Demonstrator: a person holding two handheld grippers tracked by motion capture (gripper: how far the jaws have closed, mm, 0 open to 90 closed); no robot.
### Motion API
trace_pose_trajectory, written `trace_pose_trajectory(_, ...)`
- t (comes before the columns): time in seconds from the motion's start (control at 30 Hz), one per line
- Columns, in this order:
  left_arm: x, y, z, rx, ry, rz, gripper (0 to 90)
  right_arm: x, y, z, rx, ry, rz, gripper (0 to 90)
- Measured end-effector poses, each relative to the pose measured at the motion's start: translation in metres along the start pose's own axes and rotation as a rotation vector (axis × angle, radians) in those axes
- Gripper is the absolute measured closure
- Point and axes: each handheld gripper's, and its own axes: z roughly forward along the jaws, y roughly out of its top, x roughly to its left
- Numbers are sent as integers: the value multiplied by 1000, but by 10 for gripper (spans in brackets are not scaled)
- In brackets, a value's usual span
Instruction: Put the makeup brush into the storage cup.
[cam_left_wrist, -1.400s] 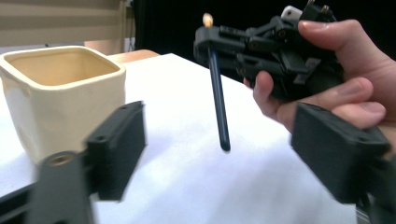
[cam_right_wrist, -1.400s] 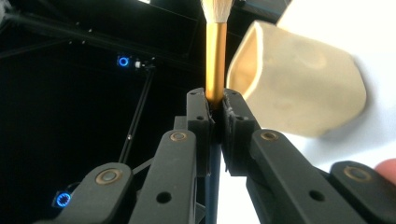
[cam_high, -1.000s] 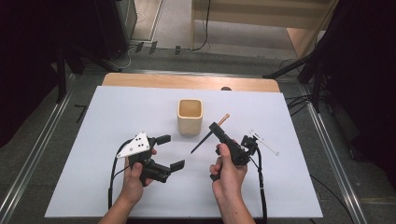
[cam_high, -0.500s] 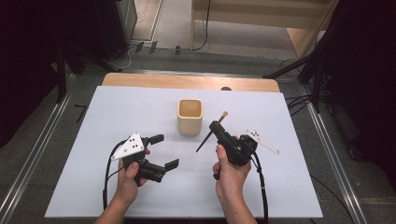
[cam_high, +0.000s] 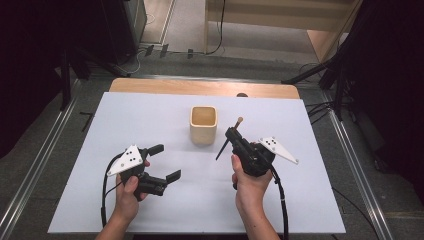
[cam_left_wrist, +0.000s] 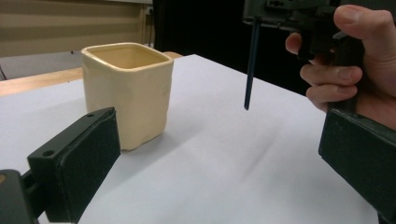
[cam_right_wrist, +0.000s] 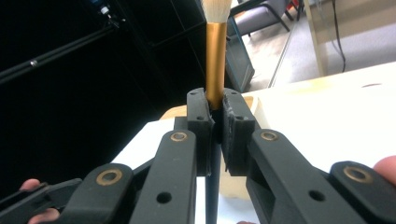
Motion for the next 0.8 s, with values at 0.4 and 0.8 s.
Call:
trace_pose_trajectory(0.4, 8, -7, -17, 3, 49, -2, 0, -5, 3, 0, 9, -30, -108, 842)
trace_pose_trajectory(0.8, 13, -15, -33, -3, 76, 5, 0, -12, 5, 0, 7, -50, -167, 842)
